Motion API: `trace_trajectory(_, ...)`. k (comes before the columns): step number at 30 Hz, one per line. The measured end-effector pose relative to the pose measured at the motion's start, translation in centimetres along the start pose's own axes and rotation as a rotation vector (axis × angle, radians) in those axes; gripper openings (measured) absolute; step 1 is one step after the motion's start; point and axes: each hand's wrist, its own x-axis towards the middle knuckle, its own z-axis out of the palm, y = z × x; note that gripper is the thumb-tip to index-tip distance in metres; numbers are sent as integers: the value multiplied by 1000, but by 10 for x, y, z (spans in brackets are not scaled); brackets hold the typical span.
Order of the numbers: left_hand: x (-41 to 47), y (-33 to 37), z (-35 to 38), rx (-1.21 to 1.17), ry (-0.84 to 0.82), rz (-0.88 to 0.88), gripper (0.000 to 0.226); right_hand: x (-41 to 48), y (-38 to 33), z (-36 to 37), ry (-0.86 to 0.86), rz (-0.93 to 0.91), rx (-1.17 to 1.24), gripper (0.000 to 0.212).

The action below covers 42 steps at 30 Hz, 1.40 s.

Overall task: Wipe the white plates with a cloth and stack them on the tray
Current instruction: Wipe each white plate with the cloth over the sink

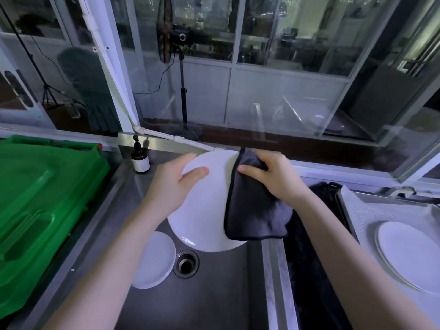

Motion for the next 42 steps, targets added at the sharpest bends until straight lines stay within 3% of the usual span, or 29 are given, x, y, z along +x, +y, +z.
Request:
trace_trajectory(4, -11, -8, 3, -270, 260, -160, 7, -44, 23, 37, 164, 351, 690, 9)
trace_trajectory(7, -18, -12, 6, -302, 287, -258, 10, -59, 27, 56, 166, 484, 887, 9)
trace_trajectory(10, -15, -12, -4, -184, 134, -237, 9, -45, 24, 35, 109, 384, 688, 11)
trace_trajectory(15, -3, -2, -3, 136, -284, -13, 15, -17, -2, 4, -277, -14, 29, 7)
trace_trajectory(18, -2, 0, 7, 204, -407, 30, 15, -19, -8, 11, -357, -76, -106, 17)
trace_trajectory(19, -2, -1, 7, 169, -374, 8, 22, -21, -4, 12, -311, -68, -95, 19)
trace_trajectory(21, -6, -5, 1, 32, -155, -93, 31, -26, 6, 10, -159, 21, -17, 23)
trace_trajectory(24, -21, -19, 9, -200, 248, -286, 17, -38, 21, 18, 163, 297, 429, 28)
trace_trajectory(27, -38, -19, 36, -535, 357, -475, 14, -53, 20, 47, 346, 534, 908, 11)
trace_trajectory(30, -40, -14, 43, -533, 429, -434, 6, -64, 23, 64, 315, 598, 1063, 9)
trace_trajectory(35, -30, -16, 16, -260, 284, -283, 12, -49, 26, 37, 187, 459, 733, 20)
trace_trajectory(40, -11, -6, -1, 128, -144, -26, 19, -16, 3, -1, -185, 18, 59, 9)
trace_trajectory(42, -6, -2, 1, 185, -239, 30, 14, -13, -4, 2, -242, -58, -21, 23)
